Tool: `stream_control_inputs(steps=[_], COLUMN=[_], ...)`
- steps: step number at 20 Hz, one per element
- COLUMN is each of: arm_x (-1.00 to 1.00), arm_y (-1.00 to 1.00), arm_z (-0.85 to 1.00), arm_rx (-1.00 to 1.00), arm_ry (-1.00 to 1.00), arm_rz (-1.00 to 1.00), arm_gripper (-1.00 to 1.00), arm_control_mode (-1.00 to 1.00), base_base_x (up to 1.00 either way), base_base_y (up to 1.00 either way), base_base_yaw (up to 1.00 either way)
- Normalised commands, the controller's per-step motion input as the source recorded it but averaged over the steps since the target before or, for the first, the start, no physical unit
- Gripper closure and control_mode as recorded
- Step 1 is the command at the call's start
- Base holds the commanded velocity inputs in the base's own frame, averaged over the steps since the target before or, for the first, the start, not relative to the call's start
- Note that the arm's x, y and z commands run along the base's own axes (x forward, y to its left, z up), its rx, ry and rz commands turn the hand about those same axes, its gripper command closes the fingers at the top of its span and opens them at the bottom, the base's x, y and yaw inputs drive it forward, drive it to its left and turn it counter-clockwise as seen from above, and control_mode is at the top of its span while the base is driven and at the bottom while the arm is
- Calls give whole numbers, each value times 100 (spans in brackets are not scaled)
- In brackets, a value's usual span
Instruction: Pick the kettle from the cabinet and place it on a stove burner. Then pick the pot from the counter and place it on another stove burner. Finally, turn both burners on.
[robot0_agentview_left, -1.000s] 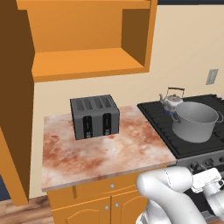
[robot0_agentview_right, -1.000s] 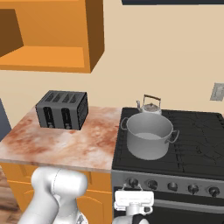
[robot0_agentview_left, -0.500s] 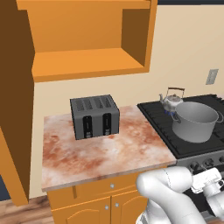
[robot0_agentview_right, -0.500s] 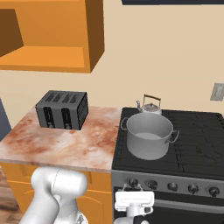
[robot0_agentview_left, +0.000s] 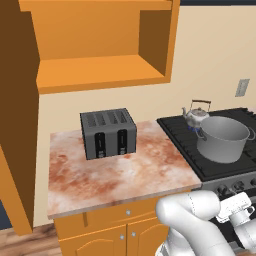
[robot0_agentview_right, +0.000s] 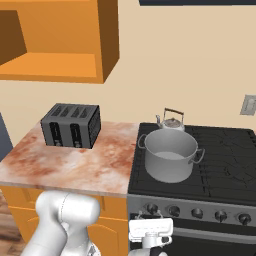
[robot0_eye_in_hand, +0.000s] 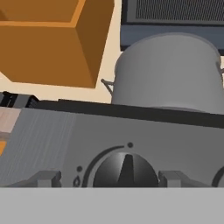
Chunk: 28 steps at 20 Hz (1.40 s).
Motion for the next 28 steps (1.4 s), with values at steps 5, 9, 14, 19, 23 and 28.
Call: stream_control_inputs(steps=[5, 9, 14, 19, 23, 28], arm_x=[22, 18, 14, 4, 0, 5], arm_y=[20, 21, 25, 29, 34, 22], arm_z=[2, 0, 0, 5, 9, 19], arm_rx=[-5, -6, -6, -8, -8, -1], arm_ry=[0, 0, 0, -1, -3, 0], arm_rz=[0, 0, 0, 0, -1, -4], arm_gripper=[100, 100, 100, 100, 100, 100], arm_control_mode=[-100, -100, -100, -100, -100, -100], base_base_x=[0, 0, 0, 0, 0, 0], base_base_y=[0, 0, 0, 0, 0, 0], base_base_yaw=[0, 0, 0, 0, 0, 0])
